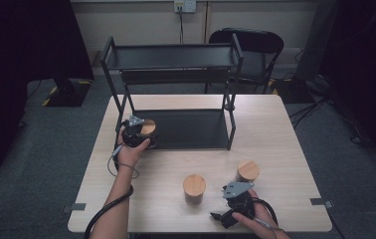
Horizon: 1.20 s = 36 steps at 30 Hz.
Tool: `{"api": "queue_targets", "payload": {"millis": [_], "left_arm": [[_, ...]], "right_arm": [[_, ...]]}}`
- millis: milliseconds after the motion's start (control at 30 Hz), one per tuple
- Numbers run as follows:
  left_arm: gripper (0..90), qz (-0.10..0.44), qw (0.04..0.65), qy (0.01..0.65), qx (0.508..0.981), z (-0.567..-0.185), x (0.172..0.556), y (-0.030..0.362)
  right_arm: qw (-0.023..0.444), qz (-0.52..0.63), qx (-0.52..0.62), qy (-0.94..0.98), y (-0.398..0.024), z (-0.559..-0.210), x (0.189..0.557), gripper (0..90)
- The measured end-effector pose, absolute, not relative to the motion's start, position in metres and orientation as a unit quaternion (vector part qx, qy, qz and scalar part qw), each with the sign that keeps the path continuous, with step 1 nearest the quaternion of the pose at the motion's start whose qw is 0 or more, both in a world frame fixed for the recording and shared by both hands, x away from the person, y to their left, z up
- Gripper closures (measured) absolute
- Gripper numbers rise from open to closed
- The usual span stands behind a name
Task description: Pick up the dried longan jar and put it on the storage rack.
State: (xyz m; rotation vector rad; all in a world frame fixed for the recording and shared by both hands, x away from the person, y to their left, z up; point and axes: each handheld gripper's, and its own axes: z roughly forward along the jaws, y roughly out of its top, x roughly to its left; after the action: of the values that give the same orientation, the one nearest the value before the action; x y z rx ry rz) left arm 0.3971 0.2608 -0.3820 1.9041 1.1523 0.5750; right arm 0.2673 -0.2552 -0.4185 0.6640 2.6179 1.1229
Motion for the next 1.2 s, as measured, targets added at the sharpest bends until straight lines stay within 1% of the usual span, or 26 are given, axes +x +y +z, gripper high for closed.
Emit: {"api": "queue_targets", "payload": {"millis": [633, 967, 1200], "left_arm": [[25.8, 0.226, 0.407, 0.459, 0.757, -0.383, 0.400, 0.262], [25.8, 0.228, 0.408, 0.458, 0.756, -0.390, 0.404, 0.263], [25.8, 0.230, 0.414, 0.468, 0.746, -0.399, 0.407, 0.263]], "right_arm": [[0.108, 0.382, 0.226, 0.890, -0.255, -0.419, 0.267, 0.0], [0.108, 0.382, 0.226, 0.890, -0.255, -0.419, 0.267, 0.0], [0.108, 0.382, 0.226, 0.890, -0.255, -0.419, 0.267, 0.0]]}}
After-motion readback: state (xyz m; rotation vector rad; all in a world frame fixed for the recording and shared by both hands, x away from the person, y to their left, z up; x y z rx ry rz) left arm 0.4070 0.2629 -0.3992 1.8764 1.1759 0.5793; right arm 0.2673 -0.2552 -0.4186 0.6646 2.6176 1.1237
